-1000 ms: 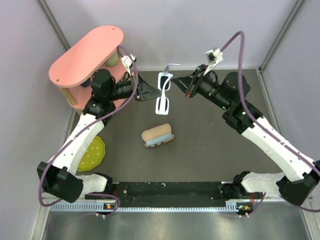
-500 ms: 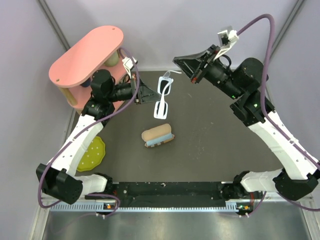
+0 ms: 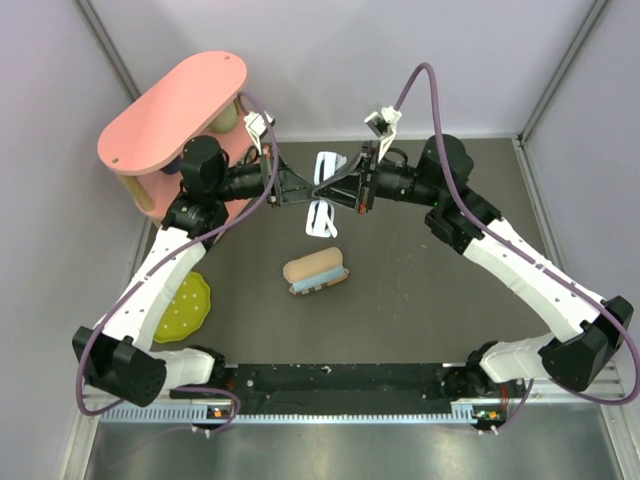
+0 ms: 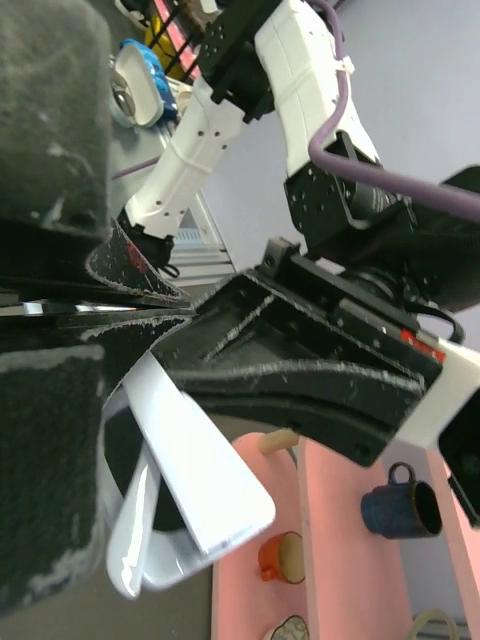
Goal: Organize the sunglasses
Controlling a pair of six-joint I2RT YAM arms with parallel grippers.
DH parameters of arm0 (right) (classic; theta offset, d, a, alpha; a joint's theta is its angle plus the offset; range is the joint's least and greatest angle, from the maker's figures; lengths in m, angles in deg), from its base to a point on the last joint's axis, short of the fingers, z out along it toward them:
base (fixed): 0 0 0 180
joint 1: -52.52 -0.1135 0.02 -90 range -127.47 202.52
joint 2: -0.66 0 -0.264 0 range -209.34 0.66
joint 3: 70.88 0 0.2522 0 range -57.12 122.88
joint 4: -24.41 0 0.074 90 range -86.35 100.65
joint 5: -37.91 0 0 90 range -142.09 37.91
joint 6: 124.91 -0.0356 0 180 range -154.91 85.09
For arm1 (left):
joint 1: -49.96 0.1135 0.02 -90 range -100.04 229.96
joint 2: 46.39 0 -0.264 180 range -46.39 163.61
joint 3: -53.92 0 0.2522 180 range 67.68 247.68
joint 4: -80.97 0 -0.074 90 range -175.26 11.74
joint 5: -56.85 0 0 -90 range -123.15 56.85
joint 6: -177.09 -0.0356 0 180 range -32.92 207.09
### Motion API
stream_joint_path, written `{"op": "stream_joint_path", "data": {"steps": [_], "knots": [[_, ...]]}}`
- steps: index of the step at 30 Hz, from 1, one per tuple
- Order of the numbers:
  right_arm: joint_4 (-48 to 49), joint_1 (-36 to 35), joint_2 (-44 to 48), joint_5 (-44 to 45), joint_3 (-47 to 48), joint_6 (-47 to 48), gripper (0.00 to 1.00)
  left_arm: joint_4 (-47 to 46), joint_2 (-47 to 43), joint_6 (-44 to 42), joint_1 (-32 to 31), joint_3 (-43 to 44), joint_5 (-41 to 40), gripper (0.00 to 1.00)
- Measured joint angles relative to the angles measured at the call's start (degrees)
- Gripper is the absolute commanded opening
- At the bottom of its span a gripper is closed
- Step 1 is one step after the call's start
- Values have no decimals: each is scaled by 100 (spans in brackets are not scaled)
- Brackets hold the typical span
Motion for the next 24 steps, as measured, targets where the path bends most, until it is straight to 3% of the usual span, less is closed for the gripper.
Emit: {"op": "stream_joint_path", "data": {"steps": [6, 9, 10, 16, 21, 24], "knots": [[138, 0, 4, 28, -68, -114, 4, -109, 61, 138, 48, -4, 17, 0], [24, 0, 44, 306, -46, -70, 21, 52, 61, 7, 55, -4, -72, 0], [-31, 0, 70, 417, -44, -57, 31, 149, 61, -44, 61, -4, -107, 0], [-743, 138, 334, 1176, -9, 245, 48, 1272, 61, -717, 260, -7, -804, 0], [-1296, 623, 365, 1497, -107, 302, 68, 2291, 55, -1331, 535, -214, -1757, 0], [-1541, 903, 286, 1694, -356, 326, 74, 2793, 46, -1611, 577, -431, -2214, 0]]}}
